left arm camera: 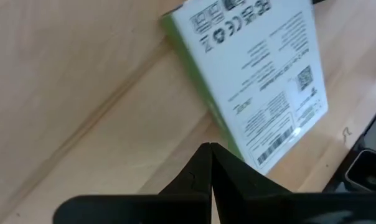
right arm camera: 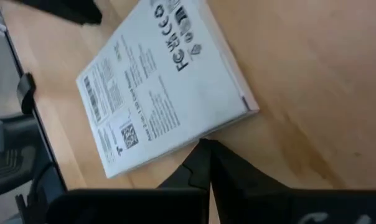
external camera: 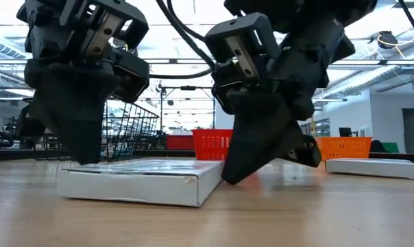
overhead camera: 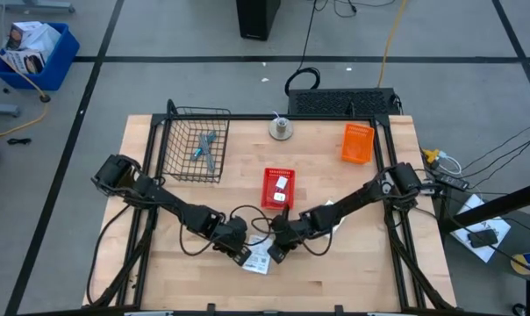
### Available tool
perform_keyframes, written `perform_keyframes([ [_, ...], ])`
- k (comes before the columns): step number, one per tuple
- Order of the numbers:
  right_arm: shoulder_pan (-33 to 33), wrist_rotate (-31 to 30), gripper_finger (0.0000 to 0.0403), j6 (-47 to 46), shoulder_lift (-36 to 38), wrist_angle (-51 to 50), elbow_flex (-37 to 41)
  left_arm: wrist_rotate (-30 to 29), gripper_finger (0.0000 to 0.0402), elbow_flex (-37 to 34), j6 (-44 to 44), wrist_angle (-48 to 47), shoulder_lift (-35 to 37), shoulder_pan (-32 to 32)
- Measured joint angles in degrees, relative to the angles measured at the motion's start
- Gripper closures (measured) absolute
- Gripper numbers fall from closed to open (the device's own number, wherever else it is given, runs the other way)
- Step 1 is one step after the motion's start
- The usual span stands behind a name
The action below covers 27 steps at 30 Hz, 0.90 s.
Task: Pick and place items into bin
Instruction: Put the left white card reader box into the orange bin
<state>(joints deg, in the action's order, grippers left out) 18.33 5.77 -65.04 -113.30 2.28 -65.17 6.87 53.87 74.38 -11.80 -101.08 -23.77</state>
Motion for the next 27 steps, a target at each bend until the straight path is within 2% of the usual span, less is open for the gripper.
perform_keyframes([
  [9, -0.37, -0.70, 0.0403, -0.24, 0.00, 6.79, 0.07, -1.33, 0.0398, 0.00, -0.39, 4.04, 0.02, 0.48],
  [18, -0.19, 0.19, 0.0403, -0.26, 0.00, 1.56, 0.04, 0.45, 0.0398, 0.00, 1.82, 1.70, -0.05, -0.03],
  [22, 0.15, 0.28, 0.0403, -1.22, 0.00, 1.62, 0.04, 2.55, 0.0399, 0.17, 3.68, 1.14, -2.87, -0.12],
  [27, 0.13, 0.36, 0.0403, -1.93, -0.07, 3.55, -0.02, 3.89, 0.0399, 0.17, 5.09, 5.77, -5.19, -0.11],
])
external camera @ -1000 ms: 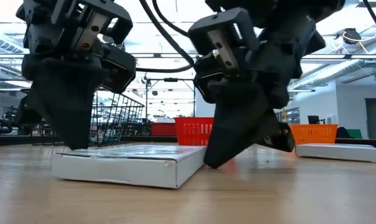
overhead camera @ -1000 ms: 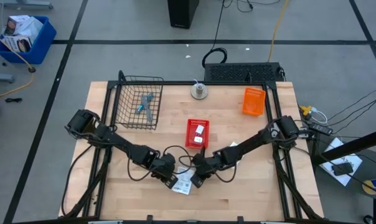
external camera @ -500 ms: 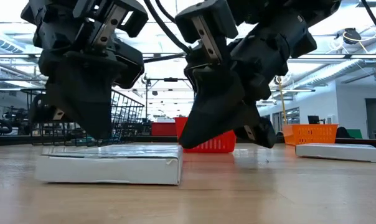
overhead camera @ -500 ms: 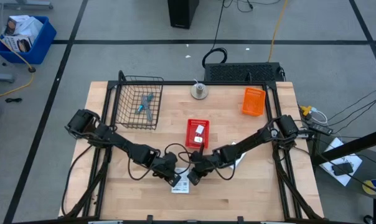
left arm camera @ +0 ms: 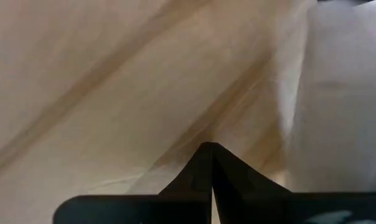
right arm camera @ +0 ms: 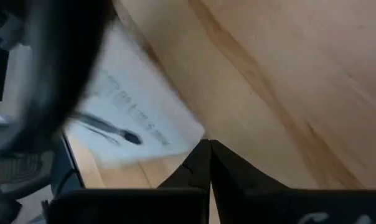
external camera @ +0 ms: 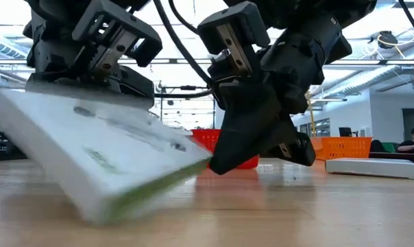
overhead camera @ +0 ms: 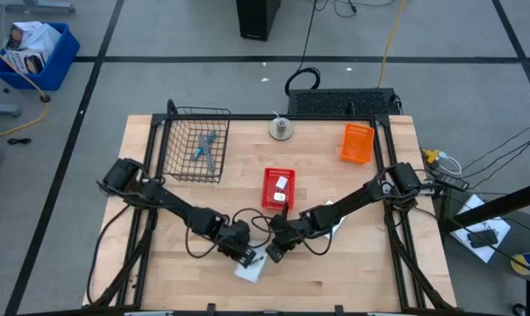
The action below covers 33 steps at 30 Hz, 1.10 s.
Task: Pick and place items into bin
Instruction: Put the left white card reader box into the orange bin
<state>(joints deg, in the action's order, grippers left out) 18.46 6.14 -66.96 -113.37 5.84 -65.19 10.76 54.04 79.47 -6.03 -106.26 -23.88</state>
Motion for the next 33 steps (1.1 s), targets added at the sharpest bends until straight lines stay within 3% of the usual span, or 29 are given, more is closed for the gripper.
perform_keyframes([
  [18, -0.54, 1.54, 0.0403, -0.88, -0.28, 0.98, 0.00, 0.05, 0.0394, -0.28, 5.53, 8.92, -0.41, 0.44],
  [24, -0.15, 7.38, 0.0403, -1.55, 0.98, -1.13, 0.04, 1.18, 0.0397, -0.26, 4.95, 8.66, -0.39, 0.37],
  [29, 4.25, 6.46, 0.0403, -3.90, 3.96, -5.55, 0.00, 1.16, 0.0398, -0.26, 4.18, 7.77, -0.32, 0.33],
  [33, 6.49, 2.46, 0.0403, -5.80, 5.63, -2.17, 0.00, 0.79, 0.0394, -0.24, 4.08, 7.71, -0.28, 0.33],
])
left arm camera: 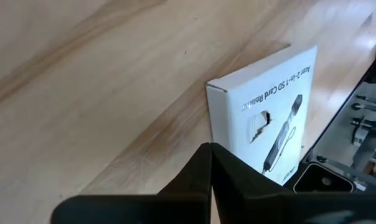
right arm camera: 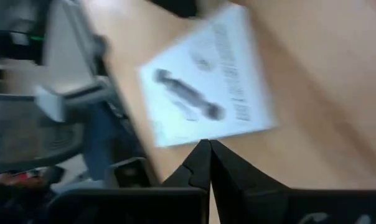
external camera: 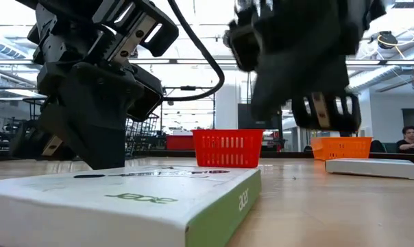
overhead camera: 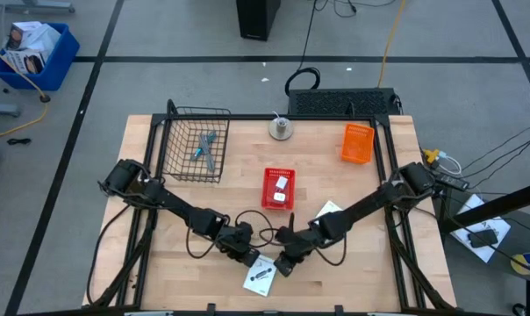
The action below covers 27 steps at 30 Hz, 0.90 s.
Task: Pick and place items into bin
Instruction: Put the left white card reader box into the orange bin
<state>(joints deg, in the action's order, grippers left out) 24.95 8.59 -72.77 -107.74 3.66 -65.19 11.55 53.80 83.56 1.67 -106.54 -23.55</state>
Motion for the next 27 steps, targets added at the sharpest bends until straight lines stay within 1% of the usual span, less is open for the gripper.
perform_keyframes([
  [2, 0.51, -1.28, 0.0403, -0.05, -0.09, 2.07, -0.04, 0.01, 0.0395, 0.00, -0.01, 0.04, 0.00, 0.01],
  [7, 0.38, 0.87, 0.0403, -1.87, -2.97, 2.91, 0.00, 0.35, 0.0394, 0.02, 0.19, 0.22, 0.00, 0.00],
  [9, 0.87, 1.16, 0.0403, -2.40, -3.47, 2.54, 0.00, 0.41, 0.0391, 0.02, 0.27, 0.34, 0.00, 0.00],
  [12, 1.68, 1.53, 0.0403, -3.05, -3.70, 2.47, 0.00, 0.72, 0.0398, 0.02, 0.86, 0.81, 0.00, 0.00],
  [17, 2.78, 0.34, 0.0403, -4.10, -3.70, 3.30, 0.00, 1.45, 0.0392, 0.04, 2.56, 3.71, 0.02, -0.22],
  [19, 2.97, 0.28, 0.0403, -4.10, -4.00, 4.33, 0.00, 1.84, 0.0396, 0.04, 2.60, 5.06, 0.04, -0.22],
  [27, 1.74, 2.15, 0.0403, -4.75, -8.45, 6.43, -0.10, 1.99, 0.0393, 0.07, 3.16, 5.30, 0.09, 0.58],
])
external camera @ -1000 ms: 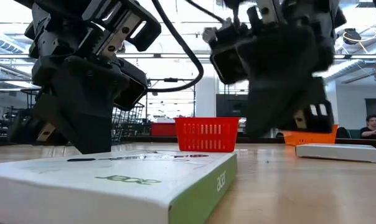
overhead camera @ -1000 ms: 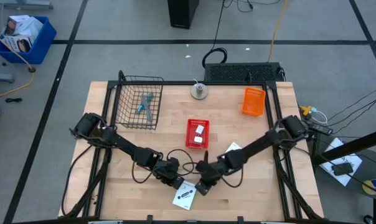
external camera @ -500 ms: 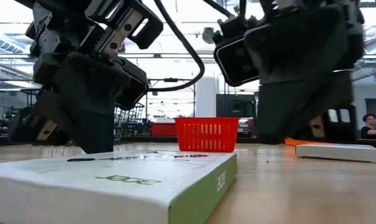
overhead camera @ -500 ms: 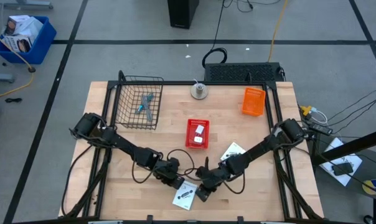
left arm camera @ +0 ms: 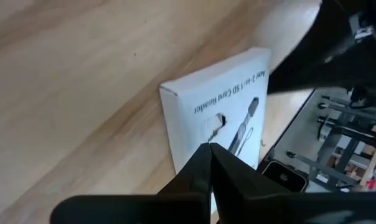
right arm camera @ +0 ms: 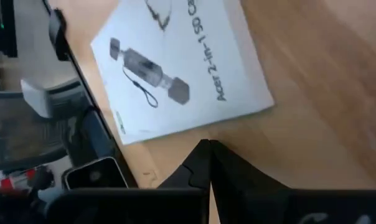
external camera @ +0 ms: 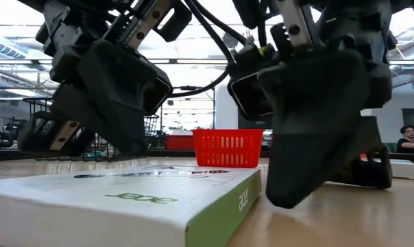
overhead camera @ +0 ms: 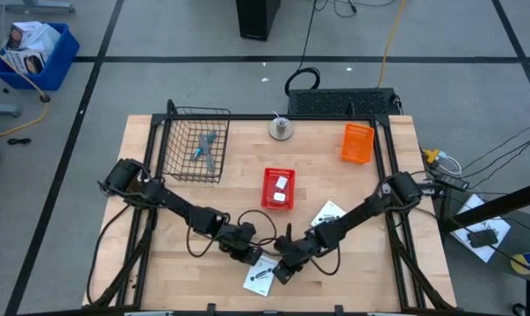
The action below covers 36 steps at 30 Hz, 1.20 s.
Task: Pick and place items into bin
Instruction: Put the left white card reader box into the orange bin
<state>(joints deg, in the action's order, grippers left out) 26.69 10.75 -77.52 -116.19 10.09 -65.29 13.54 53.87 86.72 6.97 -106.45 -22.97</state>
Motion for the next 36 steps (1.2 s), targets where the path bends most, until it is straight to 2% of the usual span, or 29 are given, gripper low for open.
perform_keyframes([
  [4, -1.12, 0.42, 0.0403, -0.19, -1.52, 4.89, -0.16, 0.07, 0.0397, 0.00, -0.63, -1.50, 0.00, 0.14],
  [10, -3.19, -1.05, 0.0403, 0.23, -1.62, 6.24, -0.06, 1.18, 0.0398, 0.17, -1.01, -6.44, 0.13, 0.08],
  [18, -4.67, -2.13, 0.0403, 3.24, -1.81, 9.22, 0.05, 2.79, 0.0396, 0.25, -0.54, -4.47, -3.02, -0.20],
  [26, -6.48, -2.98, 0.0403, 5.25, -1.70, 5.99, -0.01, 1.36, 0.0398, 0.20, -1.01, -1.80, -3.63, 2.44],
  [31, -8.45, -0.24, 0.0403, 7.17, -0.95, 3.95, 0.07, 0.17, 0.0390, 0.08, -2.95, -2.72, -3.67, 4.78],
  [36, -8.74, -0.86, 0.0403, 8.50, 2.05, -2.48, 0.17, -1.77, 0.0398, 0.07, -3.62, -1.64, -3.26, 6.06],
])
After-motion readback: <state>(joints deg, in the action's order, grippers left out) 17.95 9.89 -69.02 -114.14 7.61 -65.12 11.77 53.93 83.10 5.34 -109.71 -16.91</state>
